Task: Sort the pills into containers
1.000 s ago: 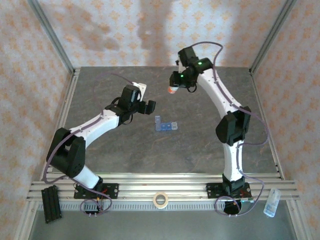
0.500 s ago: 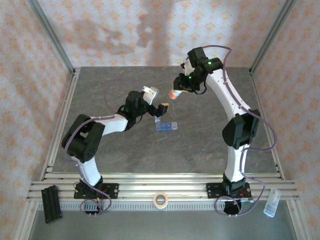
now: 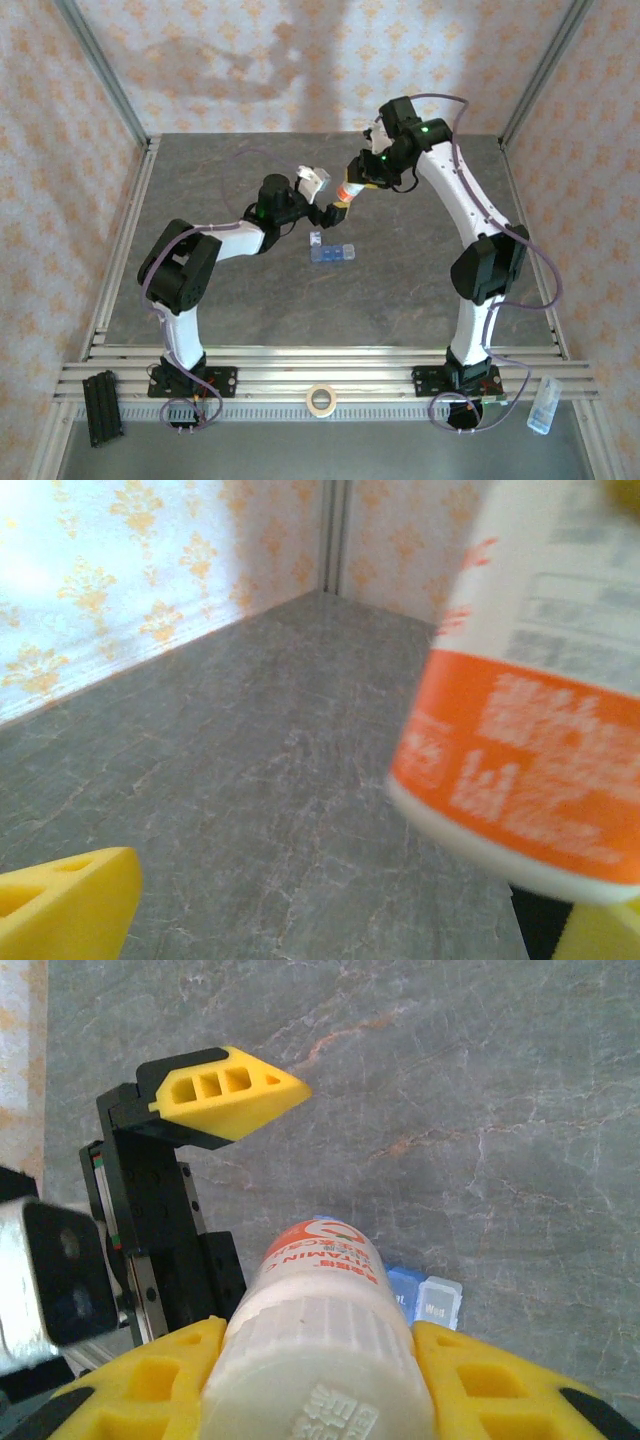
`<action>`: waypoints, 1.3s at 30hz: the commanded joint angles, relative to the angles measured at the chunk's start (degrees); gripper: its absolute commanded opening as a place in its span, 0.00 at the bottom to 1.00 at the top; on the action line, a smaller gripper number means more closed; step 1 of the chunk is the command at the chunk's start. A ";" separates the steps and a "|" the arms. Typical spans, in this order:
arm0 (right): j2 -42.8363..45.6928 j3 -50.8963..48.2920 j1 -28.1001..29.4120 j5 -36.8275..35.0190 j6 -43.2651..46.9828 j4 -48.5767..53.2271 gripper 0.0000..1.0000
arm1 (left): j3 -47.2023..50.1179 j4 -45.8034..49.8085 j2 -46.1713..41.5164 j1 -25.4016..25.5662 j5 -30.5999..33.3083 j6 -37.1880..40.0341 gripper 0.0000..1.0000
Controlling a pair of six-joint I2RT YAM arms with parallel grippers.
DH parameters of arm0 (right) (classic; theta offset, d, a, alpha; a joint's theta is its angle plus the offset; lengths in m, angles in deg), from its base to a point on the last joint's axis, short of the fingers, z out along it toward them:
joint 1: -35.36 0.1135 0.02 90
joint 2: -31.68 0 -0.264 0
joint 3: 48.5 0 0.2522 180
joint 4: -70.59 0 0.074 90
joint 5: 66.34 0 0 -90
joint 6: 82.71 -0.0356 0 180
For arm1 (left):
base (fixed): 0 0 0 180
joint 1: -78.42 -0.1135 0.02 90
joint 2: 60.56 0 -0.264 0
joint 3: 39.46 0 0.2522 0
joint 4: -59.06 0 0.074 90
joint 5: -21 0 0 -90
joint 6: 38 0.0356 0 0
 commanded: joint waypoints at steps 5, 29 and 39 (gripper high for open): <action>2.98 -3.87 0.15 4.09 -2.44 -4.41 0.35 | 0.14 3.90 -4.40 2.02 -0.19 7.51 0.92; 4.67 -10.52 0.21 8.78 -4.69 -9.01 0.35 | -1.36 2.45 -4.88 2.27 -1.27 2.81 0.66; 4.17 -10.99 0.24 8.86 -4.56 -9.05 0.35 | -1.40 1.33 -4.87 2.26 -1.06 2.04 0.69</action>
